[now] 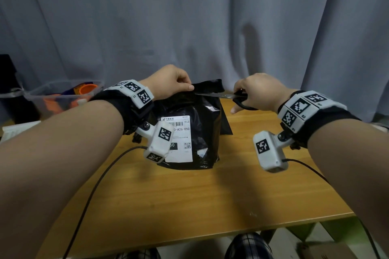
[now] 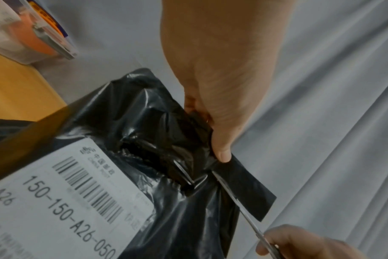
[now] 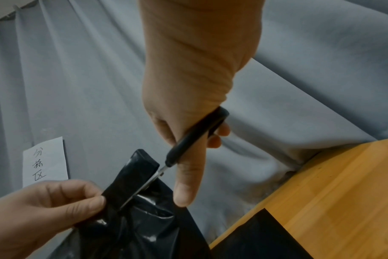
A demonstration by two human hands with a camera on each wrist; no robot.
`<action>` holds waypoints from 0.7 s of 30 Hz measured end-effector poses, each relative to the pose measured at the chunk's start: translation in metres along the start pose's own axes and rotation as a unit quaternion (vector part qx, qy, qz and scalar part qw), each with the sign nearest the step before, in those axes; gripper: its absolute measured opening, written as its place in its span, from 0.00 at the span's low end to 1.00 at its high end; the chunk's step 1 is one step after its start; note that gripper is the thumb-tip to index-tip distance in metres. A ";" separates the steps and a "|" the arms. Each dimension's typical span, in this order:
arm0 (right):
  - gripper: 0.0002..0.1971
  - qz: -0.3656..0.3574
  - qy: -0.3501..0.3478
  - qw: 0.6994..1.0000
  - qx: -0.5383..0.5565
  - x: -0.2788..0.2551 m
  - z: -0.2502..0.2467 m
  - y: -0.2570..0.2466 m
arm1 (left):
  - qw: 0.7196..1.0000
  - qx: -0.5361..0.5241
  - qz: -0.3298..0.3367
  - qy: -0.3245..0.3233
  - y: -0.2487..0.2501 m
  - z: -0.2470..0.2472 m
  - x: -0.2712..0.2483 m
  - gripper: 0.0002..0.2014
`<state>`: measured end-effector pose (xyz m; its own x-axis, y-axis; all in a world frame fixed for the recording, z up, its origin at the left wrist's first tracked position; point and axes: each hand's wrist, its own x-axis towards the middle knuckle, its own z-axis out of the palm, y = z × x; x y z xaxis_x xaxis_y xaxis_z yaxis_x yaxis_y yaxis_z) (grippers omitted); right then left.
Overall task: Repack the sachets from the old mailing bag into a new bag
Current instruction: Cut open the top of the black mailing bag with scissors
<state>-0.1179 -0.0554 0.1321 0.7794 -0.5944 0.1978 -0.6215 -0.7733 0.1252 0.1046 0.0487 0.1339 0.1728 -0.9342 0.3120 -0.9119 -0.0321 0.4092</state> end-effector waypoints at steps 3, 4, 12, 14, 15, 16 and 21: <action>0.32 -0.006 0.014 1.000 0.018 0.001 0.005 0.003 | 1.000 -0.020 0.003 0.014 0.001 0.002 0.002 0.09; 0.33 -0.008 0.018 1.000 0.023 0.002 0.007 0.004 | 0.999 -0.028 0.003 0.016 0.002 0.002 0.003 0.09; 0.35 0.028 -0.022 0.988 0.152 0.012 0.014 -0.003 | 0.999 -0.044 0.004 0.007 0.009 0.006 0.009 0.08; 0.35 0.030 -0.029 0.981 0.191 0.015 0.013 -0.004 | 0.999 -0.042 -0.001 0.016 0.009 0.007 0.010 0.08; 0.35 0.031 -0.031 0.978 0.206 0.017 0.012 -0.005 | 0.999 -0.042 -0.001 0.021 0.009 0.007 0.011 0.08; 0.35 0.030 -0.032 0.976 0.214 0.017 0.011 -0.005 | 0.999 -0.044 0.001 0.022 0.009 0.006 0.011 0.08; 0.29 0.011 -0.027 0.982 0.186 0.016 0.007 -0.011 | 0.999 -0.049 0.017 0.008 0.012 0.005 0.010 0.07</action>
<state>-0.0976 -0.0578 0.1270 0.7756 -0.6148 0.1433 -0.5745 -0.7815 -0.2435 0.0937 0.0378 0.1378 0.1487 -0.9280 0.3415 -0.8764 0.0363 0.4803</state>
